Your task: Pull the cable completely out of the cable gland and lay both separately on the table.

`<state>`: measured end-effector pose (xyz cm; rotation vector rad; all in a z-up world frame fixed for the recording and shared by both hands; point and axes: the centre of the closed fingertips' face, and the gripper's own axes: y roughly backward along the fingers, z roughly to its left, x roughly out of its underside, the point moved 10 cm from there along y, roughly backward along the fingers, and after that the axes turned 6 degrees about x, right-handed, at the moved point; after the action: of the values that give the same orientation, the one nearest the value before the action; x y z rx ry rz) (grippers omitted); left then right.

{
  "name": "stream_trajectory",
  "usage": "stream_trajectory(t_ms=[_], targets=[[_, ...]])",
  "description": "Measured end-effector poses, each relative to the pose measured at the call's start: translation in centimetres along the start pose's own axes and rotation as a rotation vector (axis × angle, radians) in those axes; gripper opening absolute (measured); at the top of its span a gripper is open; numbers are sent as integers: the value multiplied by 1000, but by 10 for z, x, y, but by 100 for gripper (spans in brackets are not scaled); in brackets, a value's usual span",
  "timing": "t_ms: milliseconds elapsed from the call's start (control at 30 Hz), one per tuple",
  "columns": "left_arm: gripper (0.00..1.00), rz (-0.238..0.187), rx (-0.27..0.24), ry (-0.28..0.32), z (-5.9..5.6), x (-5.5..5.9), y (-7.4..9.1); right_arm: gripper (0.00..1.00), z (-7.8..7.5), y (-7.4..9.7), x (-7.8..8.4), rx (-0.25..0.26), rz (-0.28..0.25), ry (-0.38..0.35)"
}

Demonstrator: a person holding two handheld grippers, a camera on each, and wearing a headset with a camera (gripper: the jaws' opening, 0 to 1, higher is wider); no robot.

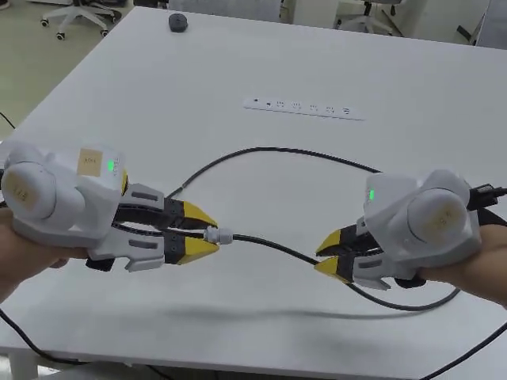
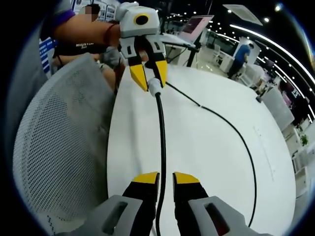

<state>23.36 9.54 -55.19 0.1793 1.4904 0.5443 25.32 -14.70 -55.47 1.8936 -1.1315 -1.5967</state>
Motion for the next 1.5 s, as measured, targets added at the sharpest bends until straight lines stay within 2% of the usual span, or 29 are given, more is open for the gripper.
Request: stream_trajectory(t_ms=[133,200,300,500,767,1100,1167,1500], targets=[[15,1,7,-5,0,-2,-3,6,3,1,-24,7,-59,26],[15,-1,9,-6,0,-3,-4,5,5,0,-40,5,-111,31],[15,-4,15,-10,-1,-4,-5,5,9,-3,-55,6,-134,54],[15,-7,20,-15,-2,-6,-7,4,13,-14,-69,-5,-145,82],[15,-15,32,-27,-3,-9,-10,0,15,-18,-72,-24,-130,111],[15,-36,42,-30,-4,-10,-11,0,14,-13,-69,-30,-146,123],[15,-30,36,-32,-3,-9,-10,0,13,-13,-65,-21,-129,138],[15,-31,30,-19,-2,-5,-5,0,9,-5,-49,-22,-112,110]])
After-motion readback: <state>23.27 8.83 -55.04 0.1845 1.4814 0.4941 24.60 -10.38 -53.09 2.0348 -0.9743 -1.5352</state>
